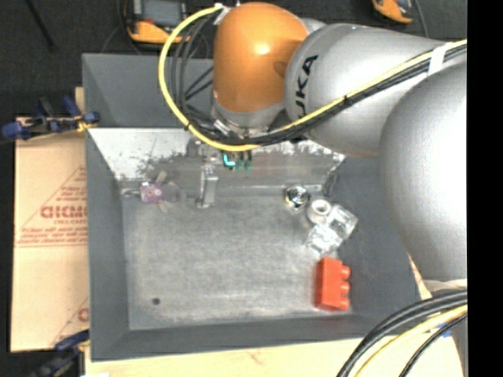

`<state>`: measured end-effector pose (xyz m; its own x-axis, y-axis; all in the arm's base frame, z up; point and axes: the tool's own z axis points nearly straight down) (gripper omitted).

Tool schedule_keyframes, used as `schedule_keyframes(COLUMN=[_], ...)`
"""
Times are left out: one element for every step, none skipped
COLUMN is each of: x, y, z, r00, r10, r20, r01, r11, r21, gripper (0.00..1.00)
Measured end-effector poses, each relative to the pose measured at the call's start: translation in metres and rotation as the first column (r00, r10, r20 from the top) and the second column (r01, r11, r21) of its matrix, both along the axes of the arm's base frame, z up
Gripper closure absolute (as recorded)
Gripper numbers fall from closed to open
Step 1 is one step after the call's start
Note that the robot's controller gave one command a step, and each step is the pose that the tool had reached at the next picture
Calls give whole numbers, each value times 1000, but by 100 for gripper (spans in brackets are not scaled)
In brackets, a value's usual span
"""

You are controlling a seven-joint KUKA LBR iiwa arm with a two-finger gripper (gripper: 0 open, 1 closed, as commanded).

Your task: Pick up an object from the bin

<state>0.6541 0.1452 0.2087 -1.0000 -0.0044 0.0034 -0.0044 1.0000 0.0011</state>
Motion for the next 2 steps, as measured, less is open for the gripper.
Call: schedule_keyframes(x=[-1, 0], y=[39, 66], z=[-142, -106], r00=[1000, 901], r10=[0, 434], r20=[-5, 12], r01=[0, -434], r11=[1000, 901], r21=[0, -2], gripper=[0, 0])
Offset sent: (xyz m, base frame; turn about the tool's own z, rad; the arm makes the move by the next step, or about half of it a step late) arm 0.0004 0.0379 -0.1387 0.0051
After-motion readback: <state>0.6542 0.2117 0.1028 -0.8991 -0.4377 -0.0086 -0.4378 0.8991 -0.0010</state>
